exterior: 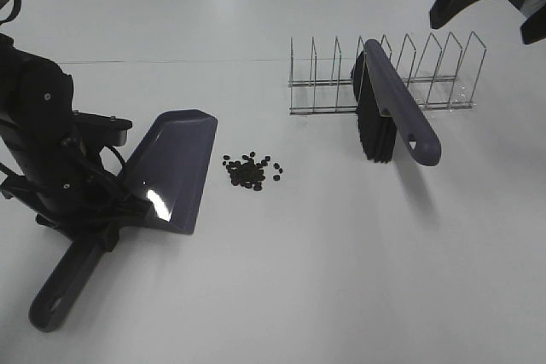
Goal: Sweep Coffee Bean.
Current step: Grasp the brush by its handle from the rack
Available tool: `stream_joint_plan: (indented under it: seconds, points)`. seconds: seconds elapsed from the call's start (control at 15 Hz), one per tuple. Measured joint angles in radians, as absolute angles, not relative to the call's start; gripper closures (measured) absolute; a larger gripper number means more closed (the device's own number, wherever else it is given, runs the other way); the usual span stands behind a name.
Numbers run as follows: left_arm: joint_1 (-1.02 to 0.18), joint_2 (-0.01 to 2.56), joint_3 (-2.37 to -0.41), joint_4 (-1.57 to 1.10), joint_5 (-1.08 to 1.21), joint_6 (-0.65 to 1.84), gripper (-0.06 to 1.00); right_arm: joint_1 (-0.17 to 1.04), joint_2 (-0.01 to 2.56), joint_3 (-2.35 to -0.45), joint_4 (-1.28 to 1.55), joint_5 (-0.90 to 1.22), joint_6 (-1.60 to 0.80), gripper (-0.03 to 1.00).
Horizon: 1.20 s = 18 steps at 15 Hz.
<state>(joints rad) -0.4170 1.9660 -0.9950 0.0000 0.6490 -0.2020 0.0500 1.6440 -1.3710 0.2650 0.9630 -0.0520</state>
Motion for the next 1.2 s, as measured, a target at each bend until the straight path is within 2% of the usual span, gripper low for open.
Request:
stream_joint_plan:
  seconds: [0.4, 0.6, 0.73, 1.2]
  points:
    - [-0.417, 1.966, -0.995, 0.0, 0.65, -0.202, 0.61, 0.059, 2.072, -1.802, 0.312, 1.169, -0.034, -0.01]
    - [-0.417, 1.966, -0.995, 0.0, 0.65, -0.202, 0.61, 0.127, 2.286, -2.026, 0.204, 1.213, 0.019, 0.0]
    - [-0.417, 1.965, -0.995, 0.009, 0.65, -0.202, 0.61, 0.149, 2.362, -2.084, 0.173, 1.214, 0.045, 0.0]
    - [-0.417, 1.965, -0.995, 0.027, 0.647, -0.201, 0.61, 0.151, 2.435, -2.094, 0.172, 1.217, 0.064, 0.0]
